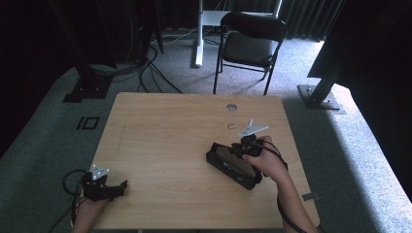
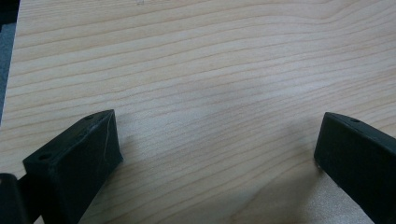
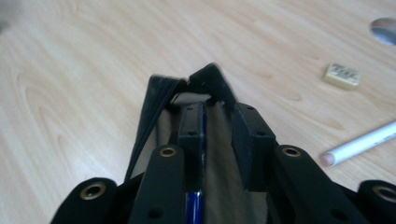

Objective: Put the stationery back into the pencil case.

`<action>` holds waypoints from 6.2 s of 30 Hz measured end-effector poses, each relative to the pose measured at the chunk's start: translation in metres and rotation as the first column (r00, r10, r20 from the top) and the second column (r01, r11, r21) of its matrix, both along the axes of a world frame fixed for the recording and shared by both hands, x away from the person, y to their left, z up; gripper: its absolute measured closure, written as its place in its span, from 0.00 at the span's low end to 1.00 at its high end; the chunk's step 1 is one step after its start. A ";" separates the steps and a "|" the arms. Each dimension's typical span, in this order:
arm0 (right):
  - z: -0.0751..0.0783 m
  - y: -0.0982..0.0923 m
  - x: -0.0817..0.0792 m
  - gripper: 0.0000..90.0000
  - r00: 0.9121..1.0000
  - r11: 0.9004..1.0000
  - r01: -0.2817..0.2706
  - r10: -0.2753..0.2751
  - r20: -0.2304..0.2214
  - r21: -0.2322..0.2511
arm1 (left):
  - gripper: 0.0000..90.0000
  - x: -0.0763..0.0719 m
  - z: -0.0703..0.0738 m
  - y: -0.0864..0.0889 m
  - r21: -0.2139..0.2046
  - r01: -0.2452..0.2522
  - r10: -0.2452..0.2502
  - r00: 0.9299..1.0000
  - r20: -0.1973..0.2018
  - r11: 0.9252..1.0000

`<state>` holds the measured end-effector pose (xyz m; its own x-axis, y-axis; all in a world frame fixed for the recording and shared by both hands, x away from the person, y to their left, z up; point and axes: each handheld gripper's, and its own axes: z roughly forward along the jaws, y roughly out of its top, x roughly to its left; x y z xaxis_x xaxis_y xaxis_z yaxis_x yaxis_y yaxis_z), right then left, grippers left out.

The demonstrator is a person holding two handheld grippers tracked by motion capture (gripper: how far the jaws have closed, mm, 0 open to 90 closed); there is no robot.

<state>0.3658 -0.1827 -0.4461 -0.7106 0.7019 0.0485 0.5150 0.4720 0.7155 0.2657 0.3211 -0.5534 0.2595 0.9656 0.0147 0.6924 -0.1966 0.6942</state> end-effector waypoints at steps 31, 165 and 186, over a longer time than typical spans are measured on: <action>-0.022 -0.039 0.036 0.73 0.945 0.948 0.311 -0.316 0.088 0.067 | 0.01 0.000 0.000 0.000 0.000 0.000 0.000 1.000 0.000 1.000; 0.018 -0.059 0.027 0.87 0.965 0.951 0.259 -0.262 -0.004 0.171 | 0.01 0.000 0.000 0.000 0.000 0.000 0.000 1.000 0.000 1.000; 0.023 -0.035 0.006 0.87 0.999 0.991 0.007 -0.011 0.032 0.134 | 0.01 0.000 0.000 0.000 0.000 0.000 0.000 1.000 0.000 1.000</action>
